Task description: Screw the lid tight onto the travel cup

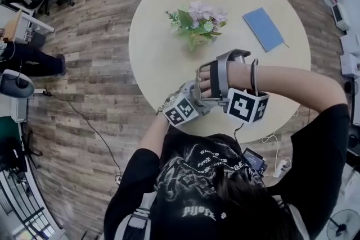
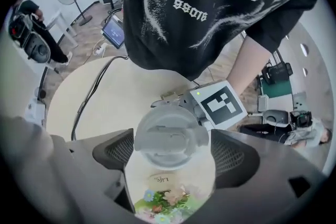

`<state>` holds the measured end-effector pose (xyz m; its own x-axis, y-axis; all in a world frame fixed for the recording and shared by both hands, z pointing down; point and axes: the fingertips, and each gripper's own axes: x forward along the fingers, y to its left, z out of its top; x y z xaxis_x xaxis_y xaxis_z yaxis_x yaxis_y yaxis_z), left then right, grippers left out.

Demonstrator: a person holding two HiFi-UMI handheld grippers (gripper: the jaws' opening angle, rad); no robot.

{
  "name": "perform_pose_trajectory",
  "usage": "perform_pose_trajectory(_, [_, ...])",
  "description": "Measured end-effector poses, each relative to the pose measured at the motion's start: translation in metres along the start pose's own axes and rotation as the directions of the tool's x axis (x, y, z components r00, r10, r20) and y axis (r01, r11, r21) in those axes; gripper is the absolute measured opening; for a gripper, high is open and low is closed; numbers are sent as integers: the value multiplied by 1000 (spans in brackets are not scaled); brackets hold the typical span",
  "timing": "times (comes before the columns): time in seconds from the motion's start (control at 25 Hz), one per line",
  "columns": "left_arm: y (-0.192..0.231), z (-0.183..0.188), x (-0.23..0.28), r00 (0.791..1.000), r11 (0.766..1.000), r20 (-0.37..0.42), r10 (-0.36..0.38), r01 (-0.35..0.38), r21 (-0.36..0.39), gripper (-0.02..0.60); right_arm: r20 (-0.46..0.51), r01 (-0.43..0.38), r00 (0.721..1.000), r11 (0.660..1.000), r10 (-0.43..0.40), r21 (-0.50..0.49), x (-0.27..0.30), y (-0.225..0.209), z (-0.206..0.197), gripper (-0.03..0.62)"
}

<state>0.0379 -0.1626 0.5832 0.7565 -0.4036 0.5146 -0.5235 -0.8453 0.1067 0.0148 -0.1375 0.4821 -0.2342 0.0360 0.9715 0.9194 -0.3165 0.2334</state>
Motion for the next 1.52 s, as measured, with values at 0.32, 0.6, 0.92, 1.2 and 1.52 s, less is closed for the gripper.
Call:
perform_pose_trajectory(0.32, [3,-4,2,1000,1000,-11,18,-18,6,399,2,19,1000,1000,-19,-14,10,-2,-3,451])
perform_pose_trajectory(0.6, [3,-5,2,999,1000,-11,30,-30,-3,399,19,6,1000,970,-11,242,11,-4,-2,451])
perform_pose_trajectory(0.92, [5,-5,4,999,999,-4,37,-37,-13,399,27,41,997,809,-70,586,11,-11,-5,451])
perform_pose_trajectory(1.2, [5,-9,4,999,999,-31,34,-34,-16,399,2,78,992,635,-125,768,11,-17,-8,451])
perform_pose_trajectory(1.52, [5,-11,5,1000,1000,-14,27,-27,-13,399,-77,136,982,366,-170,921,13,-20,-13,451])
